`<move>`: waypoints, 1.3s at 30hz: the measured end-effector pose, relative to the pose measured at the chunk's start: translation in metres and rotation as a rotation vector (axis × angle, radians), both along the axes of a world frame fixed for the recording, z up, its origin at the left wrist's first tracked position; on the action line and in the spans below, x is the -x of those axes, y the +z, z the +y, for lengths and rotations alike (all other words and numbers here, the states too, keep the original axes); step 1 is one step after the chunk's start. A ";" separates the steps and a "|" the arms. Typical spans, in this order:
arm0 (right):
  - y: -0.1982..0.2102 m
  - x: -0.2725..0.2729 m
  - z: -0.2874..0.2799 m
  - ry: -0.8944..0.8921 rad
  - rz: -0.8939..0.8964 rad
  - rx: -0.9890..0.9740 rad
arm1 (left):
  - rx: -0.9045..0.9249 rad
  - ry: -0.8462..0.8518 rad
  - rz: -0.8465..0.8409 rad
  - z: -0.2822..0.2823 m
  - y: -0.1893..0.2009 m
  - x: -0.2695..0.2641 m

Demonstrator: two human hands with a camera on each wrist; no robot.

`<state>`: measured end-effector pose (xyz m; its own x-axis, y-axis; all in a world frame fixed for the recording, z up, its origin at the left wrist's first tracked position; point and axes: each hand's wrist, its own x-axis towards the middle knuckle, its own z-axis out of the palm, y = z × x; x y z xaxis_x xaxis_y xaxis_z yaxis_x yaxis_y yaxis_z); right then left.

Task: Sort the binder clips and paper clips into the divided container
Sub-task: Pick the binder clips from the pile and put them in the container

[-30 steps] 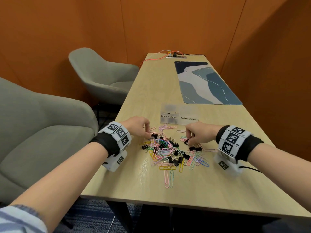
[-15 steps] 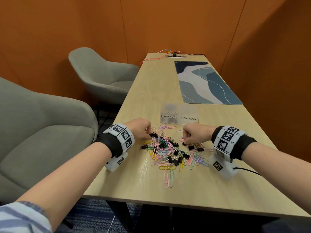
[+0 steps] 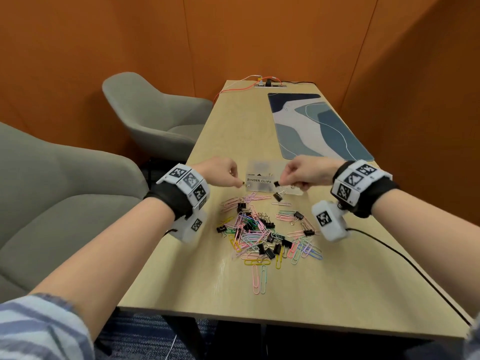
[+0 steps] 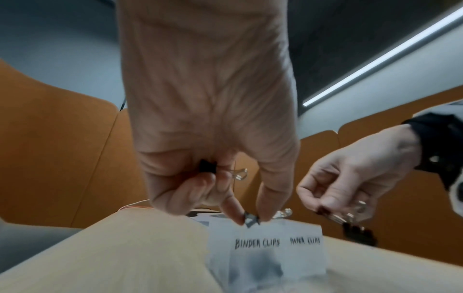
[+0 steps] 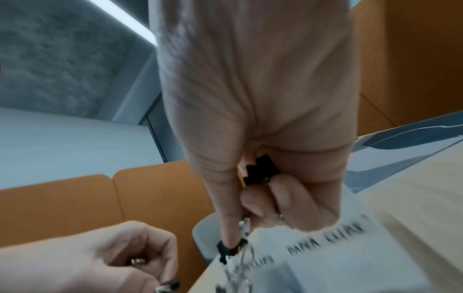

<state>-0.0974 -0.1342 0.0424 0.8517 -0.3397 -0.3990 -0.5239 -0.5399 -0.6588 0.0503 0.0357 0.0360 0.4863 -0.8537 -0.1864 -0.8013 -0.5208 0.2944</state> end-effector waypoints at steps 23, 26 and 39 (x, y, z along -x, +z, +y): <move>0.001 -0.072 -0.005 -0.243 -0.174 0.119 | 0.364 0.308 0.387 -0.067 -0.005 -0.007; 0.003 -0.053 0.009 -0.147 -0.272 0.196 | 0.380 0.276 0.275 -0.051 -0.005 -0.003; -0.054 -0.019 0.064 0.372 -0.150 0.606 | -0.007 -0.072 0.029 -0.010 -0.040 0.028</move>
<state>-0.0787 -0.0698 -0.0115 0.9847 -0.1415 -0.1022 -0.1623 -0.9576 -0.2381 0.0220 0.0262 -0.0037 0.4176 -0.8851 -0.2055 -0.8281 -0.4639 0.3148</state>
